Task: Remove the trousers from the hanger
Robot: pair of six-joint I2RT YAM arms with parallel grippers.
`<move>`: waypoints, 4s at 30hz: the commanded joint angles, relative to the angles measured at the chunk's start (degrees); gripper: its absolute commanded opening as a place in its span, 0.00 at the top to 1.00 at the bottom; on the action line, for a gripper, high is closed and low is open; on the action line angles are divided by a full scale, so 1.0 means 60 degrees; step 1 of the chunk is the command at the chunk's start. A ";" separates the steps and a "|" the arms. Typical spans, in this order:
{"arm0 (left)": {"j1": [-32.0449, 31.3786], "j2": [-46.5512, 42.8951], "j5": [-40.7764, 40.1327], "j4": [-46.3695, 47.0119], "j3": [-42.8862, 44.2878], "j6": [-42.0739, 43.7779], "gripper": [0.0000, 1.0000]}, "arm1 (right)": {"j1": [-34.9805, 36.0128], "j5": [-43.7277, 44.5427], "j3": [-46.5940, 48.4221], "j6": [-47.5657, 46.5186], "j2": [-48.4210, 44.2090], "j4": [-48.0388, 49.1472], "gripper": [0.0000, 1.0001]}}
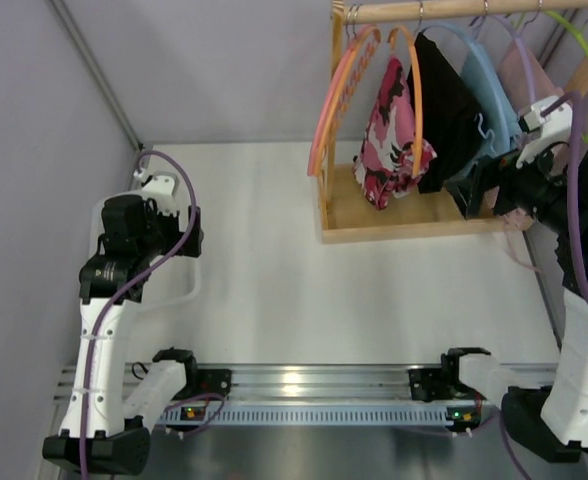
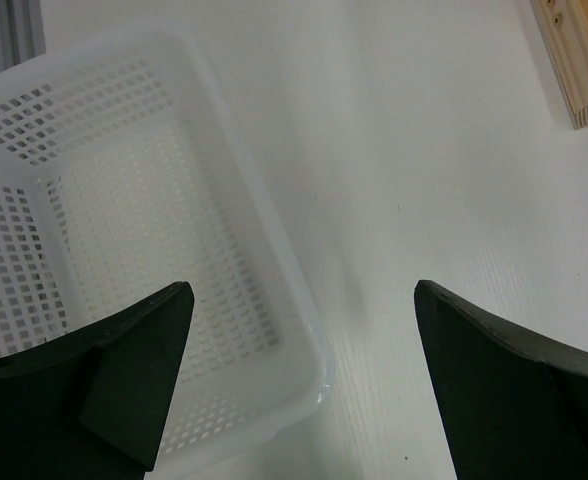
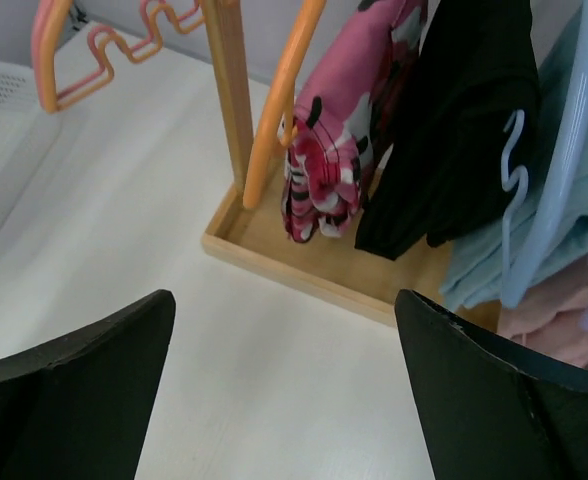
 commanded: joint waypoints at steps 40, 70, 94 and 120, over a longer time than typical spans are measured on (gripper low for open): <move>-0.0021 0.1056 -0.0541 0.0536 0.0883 -0.0663 0.01 | 0.0848 -0.3555 0.1752 0.7518 0.5634 0.6656 0.79; -0.0021 -0.0306 0.2007 0.4666 0.0693 -0.1747 0.01 | -0.0030 -0.4993 0.0682 1.5223 0.5240 1.4377 1.00; -0.0021 0.0353 0.2988 0.5486 0.0737 -0.1075 0.01 | -0.0968 -0.4377 0.0259 1.6572 0.3893 1.4742 1.00; -0.7605 0.2697 0.0633 0.6904 0.1674 0.3220 0.04 | -0.1173 -0.3031 -0.4957 1.4509 -0.1131 1.1891 1.00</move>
